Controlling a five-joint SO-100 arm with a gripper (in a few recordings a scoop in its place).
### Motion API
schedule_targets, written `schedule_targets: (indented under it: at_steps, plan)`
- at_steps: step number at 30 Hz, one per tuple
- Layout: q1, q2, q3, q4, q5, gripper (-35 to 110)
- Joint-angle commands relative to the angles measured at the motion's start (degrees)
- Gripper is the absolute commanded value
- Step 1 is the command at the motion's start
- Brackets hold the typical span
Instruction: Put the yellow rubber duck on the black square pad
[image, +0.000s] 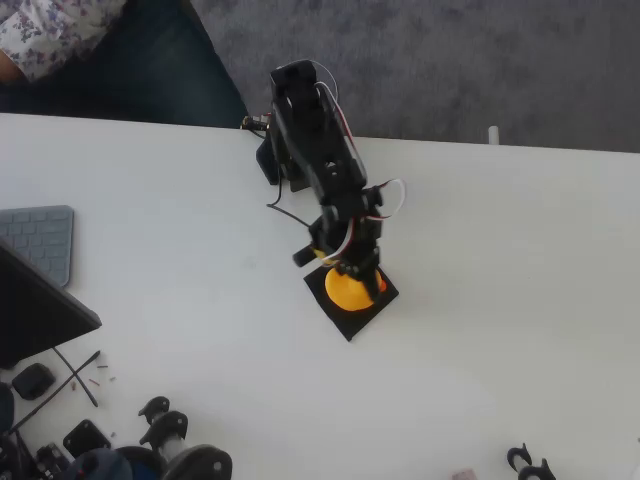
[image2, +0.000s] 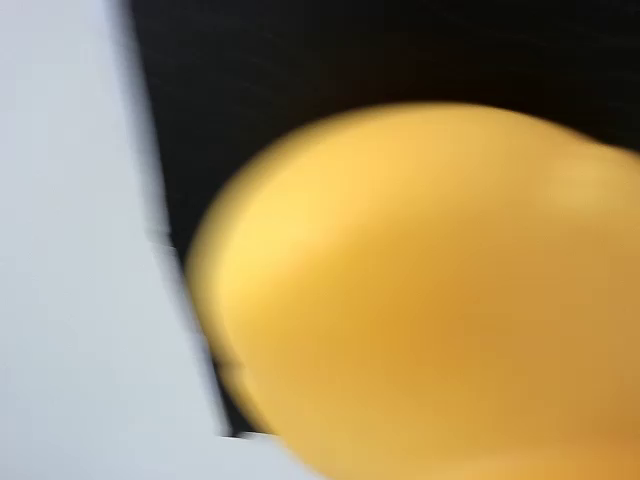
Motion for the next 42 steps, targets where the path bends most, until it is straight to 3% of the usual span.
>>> schedule_targets:
  at_steps: [1, 13, 29, 42]
  plan:
    - [4.4, 3.1, -2.2, 0.7, -0.7, 32]
    - [21.6, 4.1, -6.3, 0.8, -0.9, 32]
    - [24.1, 15.6, -4.4, 5.3, -0.6, 32]
    - [35.4, 16.5, -2.7, 5.3, -0.5, 32]
